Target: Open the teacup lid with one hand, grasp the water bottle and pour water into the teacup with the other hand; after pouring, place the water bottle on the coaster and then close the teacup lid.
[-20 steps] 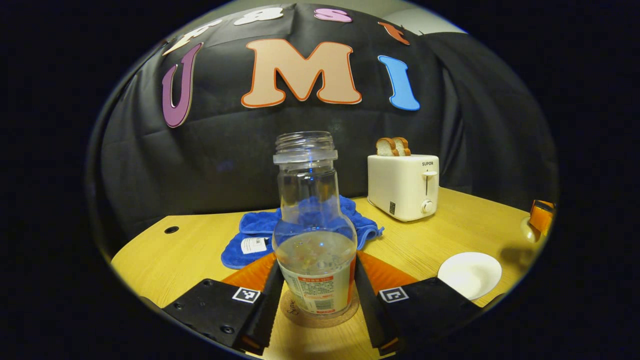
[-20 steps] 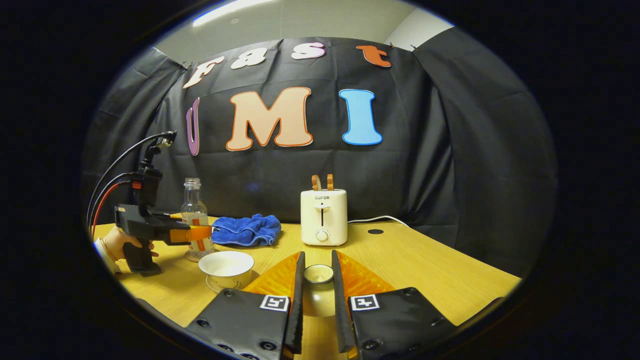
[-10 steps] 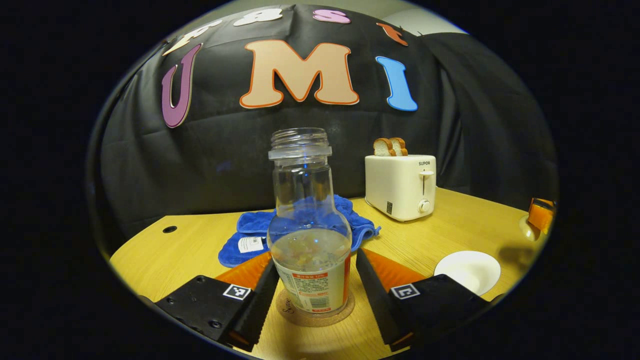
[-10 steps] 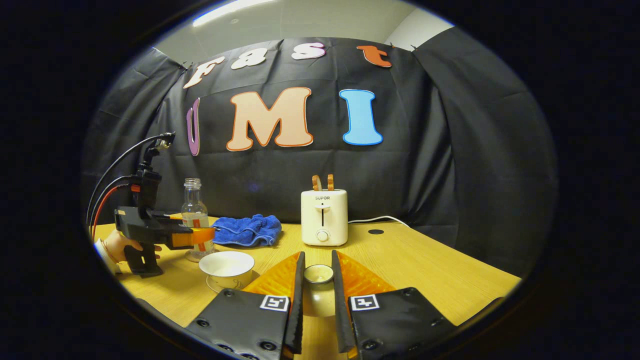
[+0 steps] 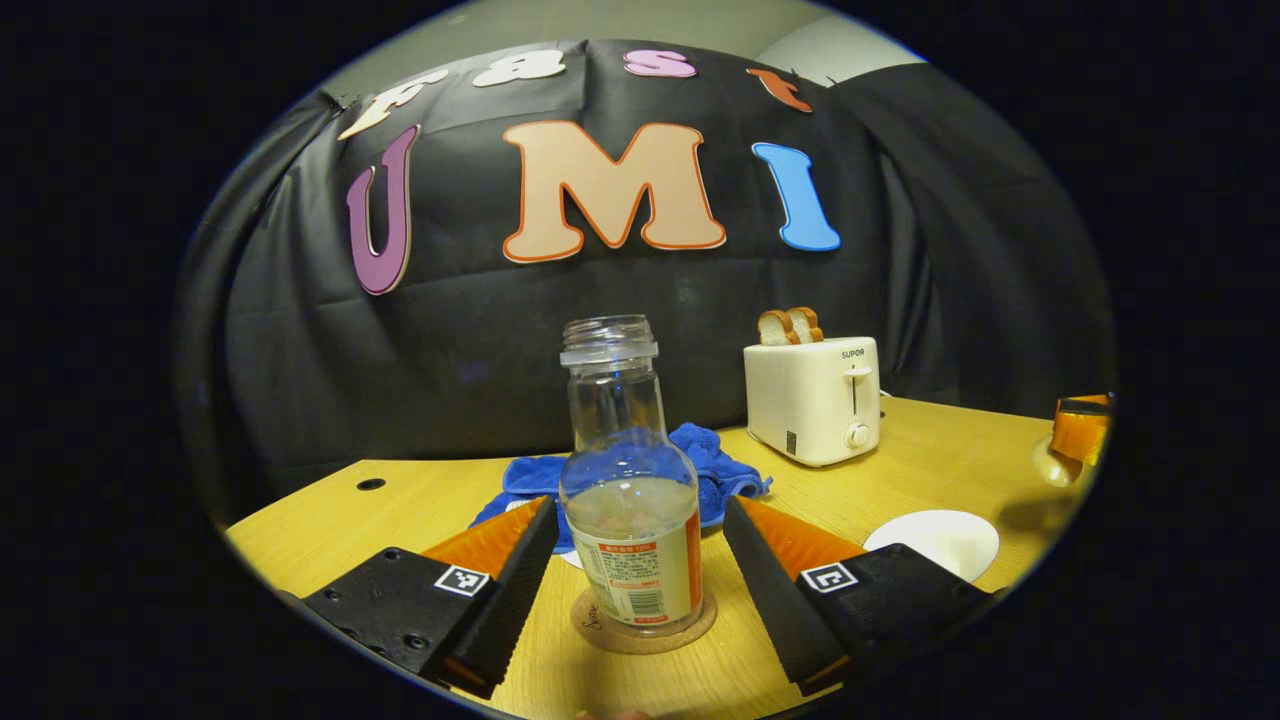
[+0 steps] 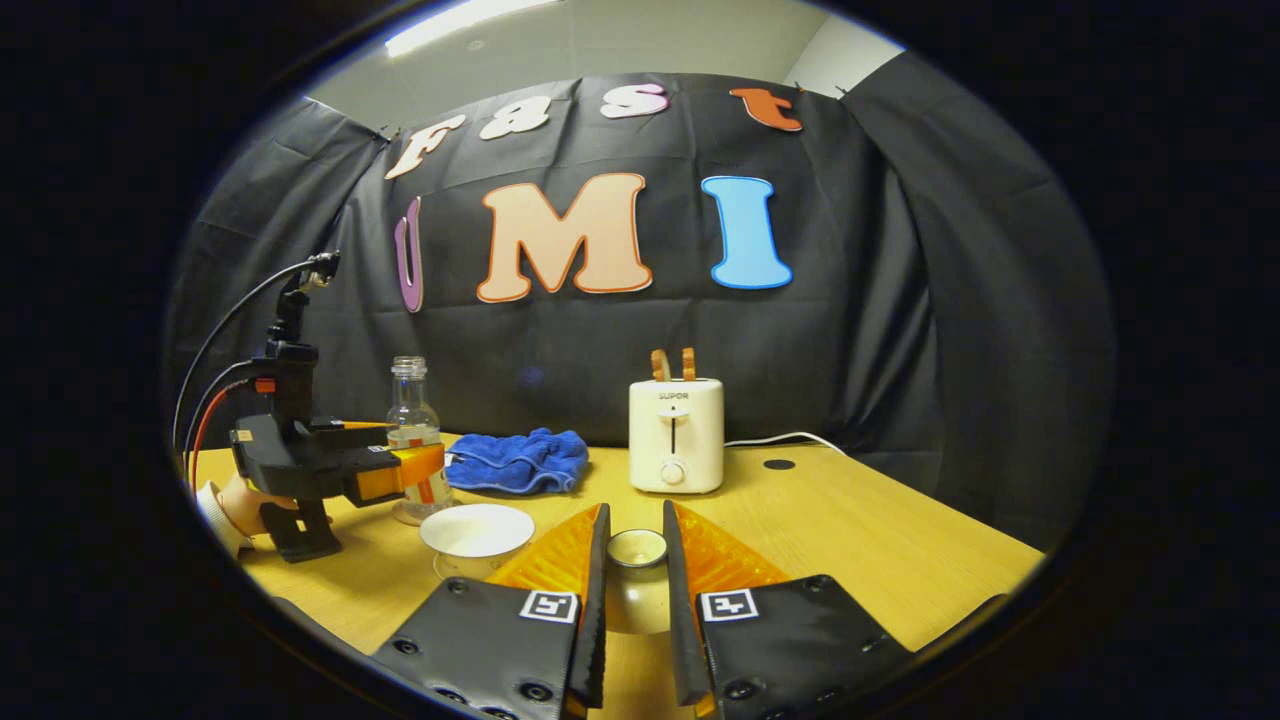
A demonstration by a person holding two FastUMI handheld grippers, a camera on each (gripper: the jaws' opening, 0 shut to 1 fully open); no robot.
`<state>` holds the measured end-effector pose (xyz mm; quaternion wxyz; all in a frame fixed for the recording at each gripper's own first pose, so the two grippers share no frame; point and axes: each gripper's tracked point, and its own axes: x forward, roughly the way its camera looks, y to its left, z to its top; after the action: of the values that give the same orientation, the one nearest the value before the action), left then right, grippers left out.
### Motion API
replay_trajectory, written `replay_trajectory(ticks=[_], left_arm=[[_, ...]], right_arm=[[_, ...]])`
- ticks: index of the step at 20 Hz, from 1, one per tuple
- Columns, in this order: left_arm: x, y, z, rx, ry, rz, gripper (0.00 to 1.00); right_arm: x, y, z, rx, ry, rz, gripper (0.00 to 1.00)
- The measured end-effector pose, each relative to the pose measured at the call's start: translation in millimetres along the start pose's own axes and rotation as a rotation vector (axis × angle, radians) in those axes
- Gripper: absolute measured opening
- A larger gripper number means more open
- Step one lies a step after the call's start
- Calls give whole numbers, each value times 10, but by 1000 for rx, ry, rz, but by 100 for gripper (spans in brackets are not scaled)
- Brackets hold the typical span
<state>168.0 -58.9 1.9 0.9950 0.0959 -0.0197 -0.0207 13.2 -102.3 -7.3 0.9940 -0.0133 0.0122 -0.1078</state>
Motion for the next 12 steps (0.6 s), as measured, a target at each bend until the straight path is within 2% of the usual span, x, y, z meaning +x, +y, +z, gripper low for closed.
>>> replay_trajectory(ticks=[7, 8, 9, 12], left_arm=[[-242, 10, 49, -34, -31, 66, 96], [-270, 16, 58, -59, -37, 63, 100], [-307, 10, 63, -87, -40, 58, 96], [-443, 50, 33, -111, -44, 61, 96]], right_arm=[[278, 562, -38, 7, 12, 199, 30], [311, 649, -37, 8, 12, 225, 30], [360, 716, -45, 8, 13, 245, 30], [476, 909, -72, 8, 23, 283, 30]])
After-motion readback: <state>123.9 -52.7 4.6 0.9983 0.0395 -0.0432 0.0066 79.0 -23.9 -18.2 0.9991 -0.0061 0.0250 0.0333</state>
